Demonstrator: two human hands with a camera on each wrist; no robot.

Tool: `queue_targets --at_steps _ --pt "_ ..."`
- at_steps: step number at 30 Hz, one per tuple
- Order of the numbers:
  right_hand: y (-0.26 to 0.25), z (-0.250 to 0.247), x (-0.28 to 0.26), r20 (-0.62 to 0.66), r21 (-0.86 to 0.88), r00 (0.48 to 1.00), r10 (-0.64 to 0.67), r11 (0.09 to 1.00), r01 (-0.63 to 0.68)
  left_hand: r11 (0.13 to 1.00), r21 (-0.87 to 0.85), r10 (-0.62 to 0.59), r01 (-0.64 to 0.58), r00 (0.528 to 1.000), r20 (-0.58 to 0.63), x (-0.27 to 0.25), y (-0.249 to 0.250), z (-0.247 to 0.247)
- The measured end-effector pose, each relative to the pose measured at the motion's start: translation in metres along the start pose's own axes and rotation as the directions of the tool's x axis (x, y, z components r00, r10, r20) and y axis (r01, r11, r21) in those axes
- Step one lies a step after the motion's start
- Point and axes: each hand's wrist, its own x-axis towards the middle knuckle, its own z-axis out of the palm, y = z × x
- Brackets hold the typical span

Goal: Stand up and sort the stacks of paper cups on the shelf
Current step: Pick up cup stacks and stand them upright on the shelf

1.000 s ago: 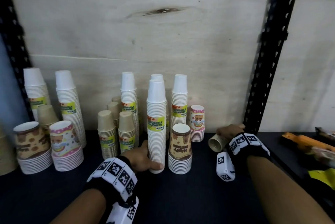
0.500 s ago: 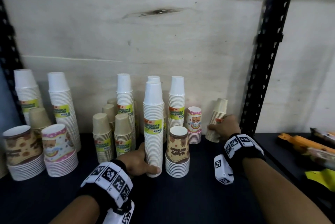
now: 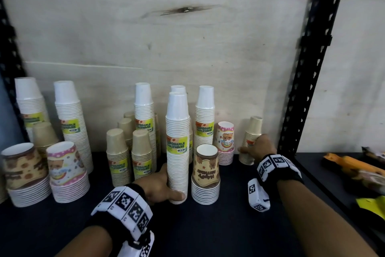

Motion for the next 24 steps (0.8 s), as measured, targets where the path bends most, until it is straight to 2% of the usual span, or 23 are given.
queue_targets --at_steps 6,8,11,16,24 --pt "0.011 0.004 0.018 0.101 -0.092 0.995 -0.001 0.996 0.01 1.0 -0.005 -0.005 0.005 1.0 -0.003 -0.001 0.001 0.001" --pt "0.008 -0.002 0.013 0.17 -0.125 0.985 0.019 0.992 0.002 1.0 0.001 -0.009 0.009 1.0 -0.002 -0.001 0.0 0.0" --pt "0.009 -0.008 0.014 0.289 -0.125 0.955 0.063 0.992 -0.027 1.0 0.004 -0.014 0.014 1.0 0.005 -0.001 0.0 0.0" --pt "0.018 -0.012 0.026 0.357 -0.096 0.934 0.008 0.995 0.029 1.0 0.015 -0.017 0.017 1.0 0.019 0.0 0.001 0.0" --pt "0.009 -0.016 0.011 0.307 -0.148 0.952 -0.014 0.987 0.062 0.999 0.022 -0.032 0.031 0.999 0.022 0.0 0.002 -0.001"
